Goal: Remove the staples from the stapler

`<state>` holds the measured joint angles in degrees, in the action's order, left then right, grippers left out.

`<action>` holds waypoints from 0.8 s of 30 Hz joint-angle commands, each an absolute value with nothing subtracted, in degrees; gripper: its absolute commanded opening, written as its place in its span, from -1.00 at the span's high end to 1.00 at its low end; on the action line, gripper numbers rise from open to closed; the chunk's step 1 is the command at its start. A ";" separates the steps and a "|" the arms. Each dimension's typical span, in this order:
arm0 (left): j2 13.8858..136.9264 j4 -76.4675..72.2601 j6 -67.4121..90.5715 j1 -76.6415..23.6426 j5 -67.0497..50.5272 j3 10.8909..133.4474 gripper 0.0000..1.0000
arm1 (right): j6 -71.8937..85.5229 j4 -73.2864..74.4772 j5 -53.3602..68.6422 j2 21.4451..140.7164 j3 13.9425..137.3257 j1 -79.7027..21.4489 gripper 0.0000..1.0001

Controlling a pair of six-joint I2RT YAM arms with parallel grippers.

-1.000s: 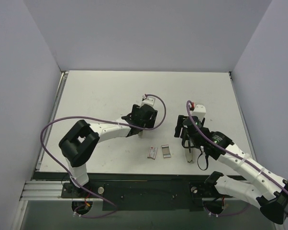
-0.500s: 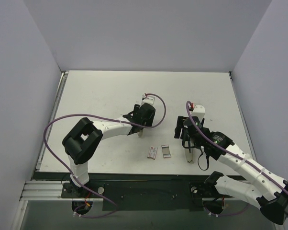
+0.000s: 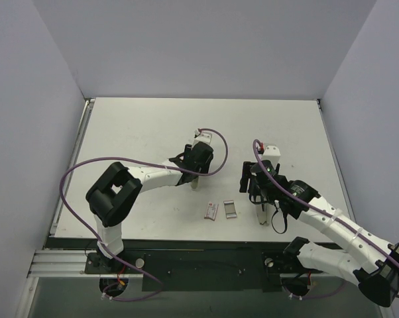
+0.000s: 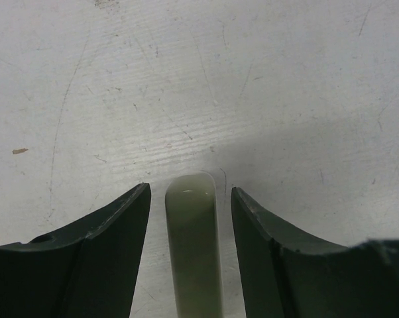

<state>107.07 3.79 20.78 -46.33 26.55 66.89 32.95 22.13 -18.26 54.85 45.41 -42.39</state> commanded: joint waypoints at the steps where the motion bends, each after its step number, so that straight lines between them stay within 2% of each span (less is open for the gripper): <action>1: 107.23 4.04 21.97 -45.62 26.11 67.68 -0.22 | 32.70 22.76 -17.84 55.46 46.58 -42.28 -0.19; 19: 107.93 3.52 22.24 -45.53 25.22 66.45 -0.05 | 33.22 22.24 -17.49 56.78 46.76 -42.98 -0.20; 23: 107.75 3.60 21.88 -45.53 25.66 66.27 0.10 | 33.40 22.15 -17.23 56.87 46.84 -43.07 -0.19; 24: 107.58 3.60 21.62 -45.44 25.66 66.36 0.23 | 33.31 22.24 -17.40 56.95 46.85 -43.15 -0.18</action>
<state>107.81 4.08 21.85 -45.89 25.28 66.24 32.99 22.11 -17.04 56.49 45.41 -42.48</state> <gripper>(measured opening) 0.465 0.597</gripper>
